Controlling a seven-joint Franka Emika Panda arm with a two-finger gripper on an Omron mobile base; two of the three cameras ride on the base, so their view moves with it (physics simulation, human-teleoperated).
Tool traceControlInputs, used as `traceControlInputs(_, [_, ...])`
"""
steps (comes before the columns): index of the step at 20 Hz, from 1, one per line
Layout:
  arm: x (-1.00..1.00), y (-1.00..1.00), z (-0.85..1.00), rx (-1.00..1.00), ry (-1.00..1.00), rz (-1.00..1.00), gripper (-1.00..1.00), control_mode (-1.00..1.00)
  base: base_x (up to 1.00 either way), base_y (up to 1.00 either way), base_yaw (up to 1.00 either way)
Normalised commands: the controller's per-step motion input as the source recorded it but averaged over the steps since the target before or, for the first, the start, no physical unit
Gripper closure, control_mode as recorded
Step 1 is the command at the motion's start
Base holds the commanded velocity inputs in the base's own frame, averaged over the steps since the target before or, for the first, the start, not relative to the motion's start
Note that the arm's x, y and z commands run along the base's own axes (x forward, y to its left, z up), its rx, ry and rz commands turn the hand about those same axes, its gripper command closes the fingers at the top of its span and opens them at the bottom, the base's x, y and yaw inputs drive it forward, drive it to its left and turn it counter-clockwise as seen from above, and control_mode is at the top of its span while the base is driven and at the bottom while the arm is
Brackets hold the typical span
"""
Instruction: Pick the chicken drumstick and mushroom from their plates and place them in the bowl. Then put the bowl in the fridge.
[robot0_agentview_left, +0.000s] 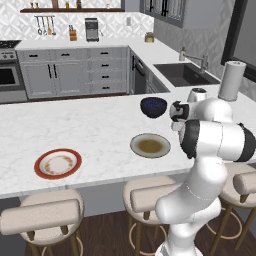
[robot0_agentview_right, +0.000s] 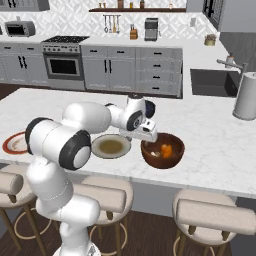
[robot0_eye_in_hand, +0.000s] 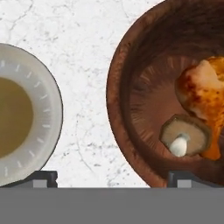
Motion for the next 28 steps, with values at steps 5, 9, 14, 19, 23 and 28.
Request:
traceControlInputs(5, [0.21, -0.31, -0.11, 0.01, 0.14, 0.05, -1.00, -1.00, 0.00, 0.00, 0.00])
traceControlInputs(9, [0.00, -0.08, -0.47, 0.00, 0.00, 0.04, -1.00, -1.00, 0.00, 0.00, 0.00])
traceControlInputs(14, [0.00, 0.00, -0.50, 0.00, 0.00, 0.02, -1.00, -1.00, 0.00, 0.00, 0.00])
traceControlInputs(19, [0.00, 0.00, -0.28, 0.00, 0.00, 0.00, -1.00, -1.00, 0.00, 0.00, 0.00])
traceControlInputs(23, [0.00, 0.00, -0.22, 0.00, 0.00, 0.00, -1.00, -1.00, 0.00, 0.00, 0.00])
traceControlInputs(28, [0.00, 0.03, -0.20, 0.00, 0.00, 0.00, -1.00, -1.00, 0.00, 0.00, 0.00])
